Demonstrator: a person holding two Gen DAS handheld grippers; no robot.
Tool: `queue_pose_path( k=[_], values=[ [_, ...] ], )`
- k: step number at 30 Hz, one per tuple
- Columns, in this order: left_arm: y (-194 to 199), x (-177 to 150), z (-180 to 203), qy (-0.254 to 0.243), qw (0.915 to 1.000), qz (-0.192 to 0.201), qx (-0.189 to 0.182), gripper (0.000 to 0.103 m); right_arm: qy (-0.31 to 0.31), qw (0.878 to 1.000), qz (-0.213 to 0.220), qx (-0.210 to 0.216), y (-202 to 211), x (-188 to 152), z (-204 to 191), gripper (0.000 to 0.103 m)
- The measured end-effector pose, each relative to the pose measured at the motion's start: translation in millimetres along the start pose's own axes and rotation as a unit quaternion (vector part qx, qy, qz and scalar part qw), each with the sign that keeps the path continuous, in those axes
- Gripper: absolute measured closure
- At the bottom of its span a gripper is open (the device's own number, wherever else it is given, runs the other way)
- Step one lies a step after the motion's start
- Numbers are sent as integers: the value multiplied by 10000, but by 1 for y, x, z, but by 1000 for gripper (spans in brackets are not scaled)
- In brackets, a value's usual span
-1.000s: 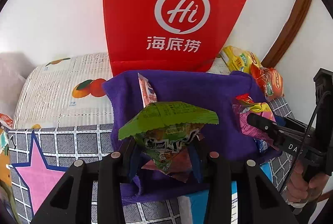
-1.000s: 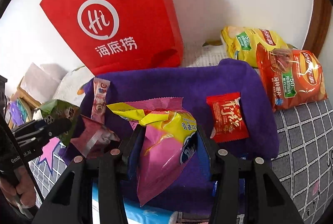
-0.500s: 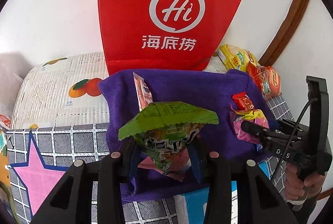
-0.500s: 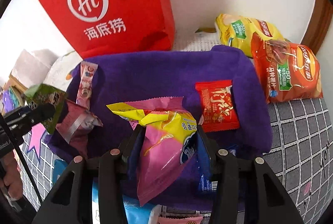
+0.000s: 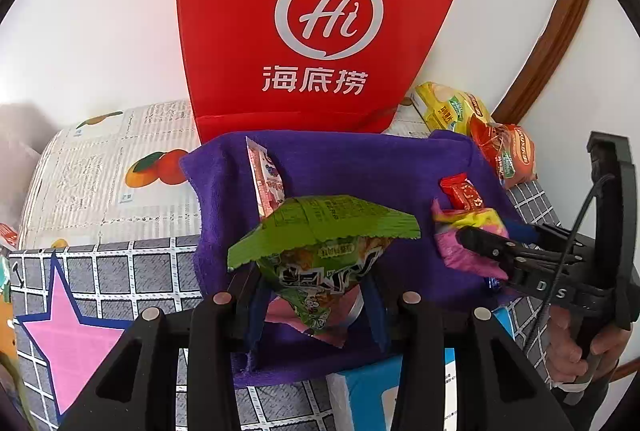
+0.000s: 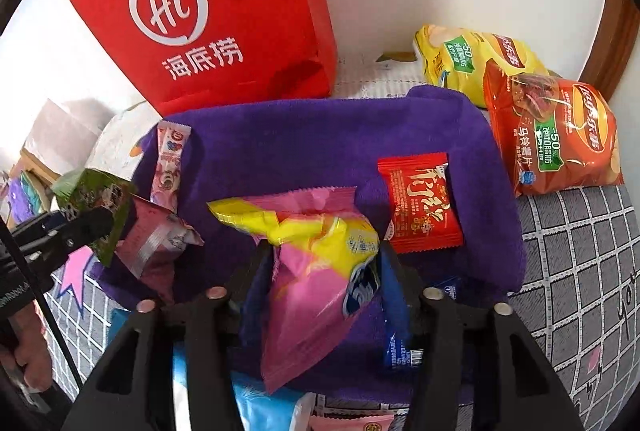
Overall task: Organize snacks
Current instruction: 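Lower both packets onto the purple towel and open both tools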
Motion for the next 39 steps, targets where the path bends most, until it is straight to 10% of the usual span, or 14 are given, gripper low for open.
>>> queue_pose_path(
  k=[17, 39],
  values=[
    [3, -5, 38, 34, 9965, -68, -837, 64, 209, 9974, 686, -84, 59, 11, -2, 34],
    [-16, -21, 60, -138, 9955, -360, -865, 62, -20, 9988, 454, -198, 54, -17, 16, 34]
  ],
)
Point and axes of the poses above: each gripper's, at about its wrist camera, not at the fingertips, and y roughly against the way its jaws point, z to its right, x to its top, the point moved 8 cm from there along -y, roughly the way its jaws point, and after that the axes turned 9 degrees about z, right-handed, at the moved point
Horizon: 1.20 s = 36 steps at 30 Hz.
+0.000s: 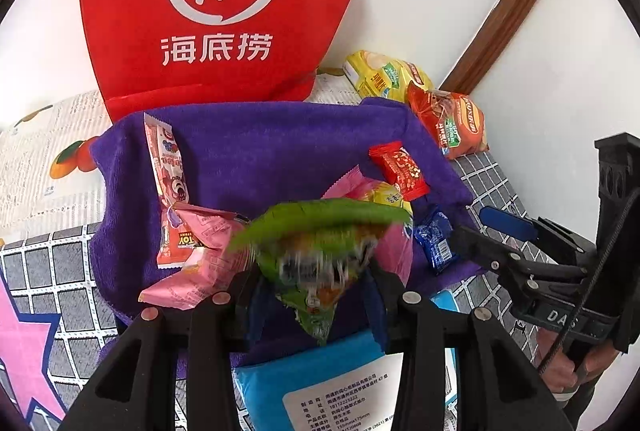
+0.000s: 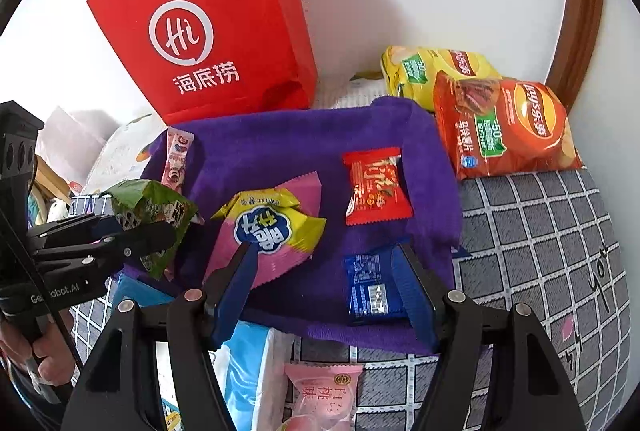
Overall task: Organize snacks
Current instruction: 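Lower both packets onto the purple towel and open both tools, then grasp the pink peach candy packet with the right tool while the left tool grasps the white wrapped snack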
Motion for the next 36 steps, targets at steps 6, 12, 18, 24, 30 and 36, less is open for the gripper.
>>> queue_pose_path(
  k=[6, 12, 18, 24, 30, 36],
  values=[
    [2, 1, 1, -25, 10000, 38, 59, 50, 13, 10000, -19, -29, 7, -8, -1, 34],
    [18, 7, 5, -99, 9997, 191, 138, 45, -60, 9999, 35, -99, 22, -17, 5, 34],
    [44, 16, 11, -266, 9984, 422, 275, 45, -142, 9998, 33, -155, 43, -39, 14, 35],
    [66, 9, 13, -288, 9977, 491, 367, 44, -175, 9995, -144, -219, 57, -72, 24, 45],
    [83, -11, 1, -273, 9968, 432, 609, 44, -216, 9988, -428, -40, 47, -102, 25, 47],
    [96, -31, -15, -193, 9957, 337, 835, 44, -284, 9979, -562, 170, 33, -116, 19, 47]
  ],
)
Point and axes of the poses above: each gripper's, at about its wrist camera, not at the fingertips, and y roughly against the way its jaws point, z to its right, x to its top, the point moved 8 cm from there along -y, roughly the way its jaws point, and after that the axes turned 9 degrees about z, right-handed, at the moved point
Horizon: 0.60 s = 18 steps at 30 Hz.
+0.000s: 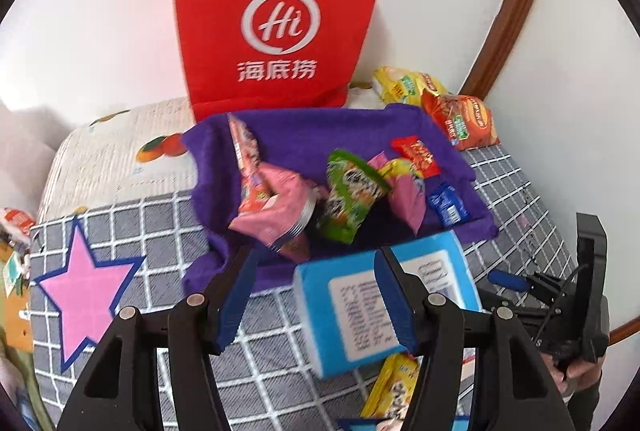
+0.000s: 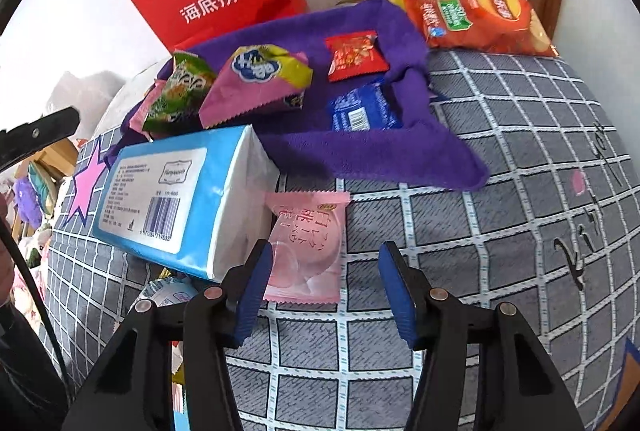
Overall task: Organize snacks
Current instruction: 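Grasp the pink peach candy packet with the right tool while the left tool grasps the white wrapped snack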
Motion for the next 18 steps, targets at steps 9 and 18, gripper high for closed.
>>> queue_pose_path(
  k=[9, 18],
  values=[
    [18, -17, -20, 155, 9998, -6, 154, 44, 93, 9998, -179, 95, -20, -6, -9, 56],
    [34, -32, -26, 212, 9996, 14, 195, 45, 27, 10000, -54, 50, 11, -20, 3, 57]
  ],
)
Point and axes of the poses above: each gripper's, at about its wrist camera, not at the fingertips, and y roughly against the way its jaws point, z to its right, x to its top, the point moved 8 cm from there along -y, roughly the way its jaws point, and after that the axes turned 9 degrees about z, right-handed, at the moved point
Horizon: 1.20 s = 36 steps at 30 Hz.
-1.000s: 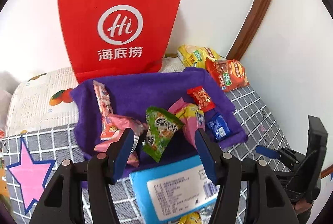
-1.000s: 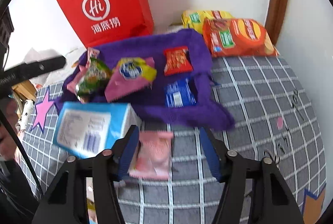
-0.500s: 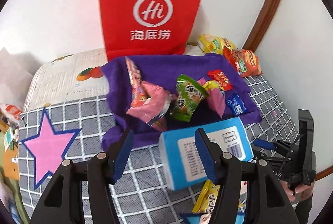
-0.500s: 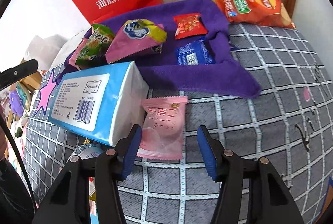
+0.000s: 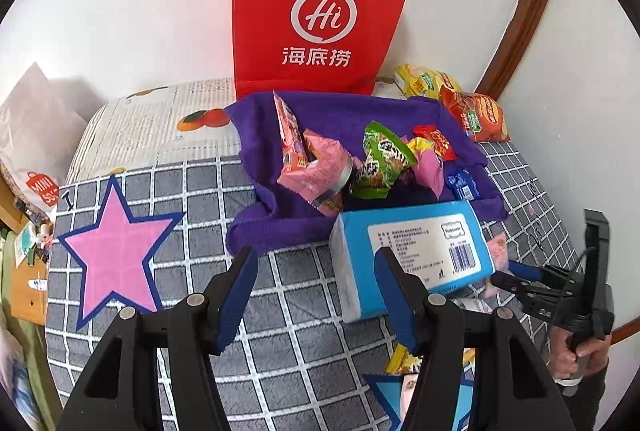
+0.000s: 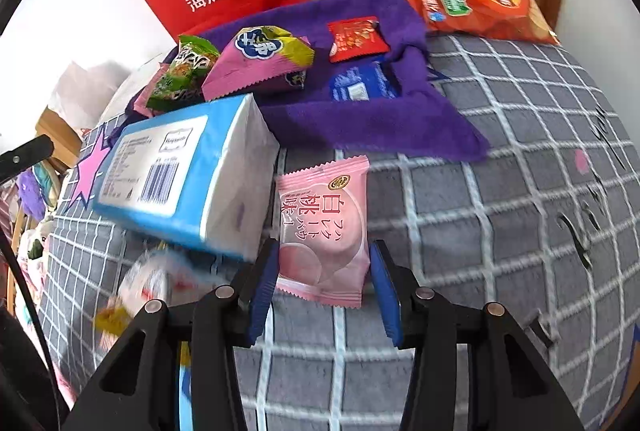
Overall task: Organize snacks
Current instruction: 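Grasp the pink peach candy packet with the right tool while the left tool grasps the white wrapped snack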
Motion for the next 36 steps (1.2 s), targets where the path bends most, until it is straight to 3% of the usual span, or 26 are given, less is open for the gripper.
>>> queue_pose_path(
  k=[7, 12, 14, 17, 19, 20, 22, 31, 36],
  values=[
    [9, -16, 8, 28, 10000, -4, -87, 45, 98, 9997, -81, 196, 37, -32, -5, 57],
    [18, -29, 12, 46, 9999, -16, -114, 45, 297, 9994, -20, -159, 41, -45, -6, 54],
    [20, -34, 13, 51, 9999, -24, -125, 44, 331, 9992, 51, -196, 41, -46, -6, 43],
    [22, -42, 16, 37, 9999, -57, -125, 44, 345, 9988, 92, -329, 34, -45, -5, 42],
    [21, -48, 19, 27, 9999, -101, -134, 44, 364, 9981, 90, -495, 26, -44, -3, 47],
    [21, -52, 21, 12, 9998, -130, -143, 44, 337, 9978, 74, -573, 21, -45, -1, 61],
    [18, -60, 27, -41, 9997, -195, -162, 44, 313, 9973, 105, -652, 17, -45, 2, 65],
    [0, -105, 58, -269, 9969, -655, -336, 44, 111, 9968, 615, -501, 57, -45, 3, 65],
    [-11, -129, 78, -291, 9934, -917, -624, 44, 110, 9963, 719, -464, 72, -54, 2, 65]
  ],
)
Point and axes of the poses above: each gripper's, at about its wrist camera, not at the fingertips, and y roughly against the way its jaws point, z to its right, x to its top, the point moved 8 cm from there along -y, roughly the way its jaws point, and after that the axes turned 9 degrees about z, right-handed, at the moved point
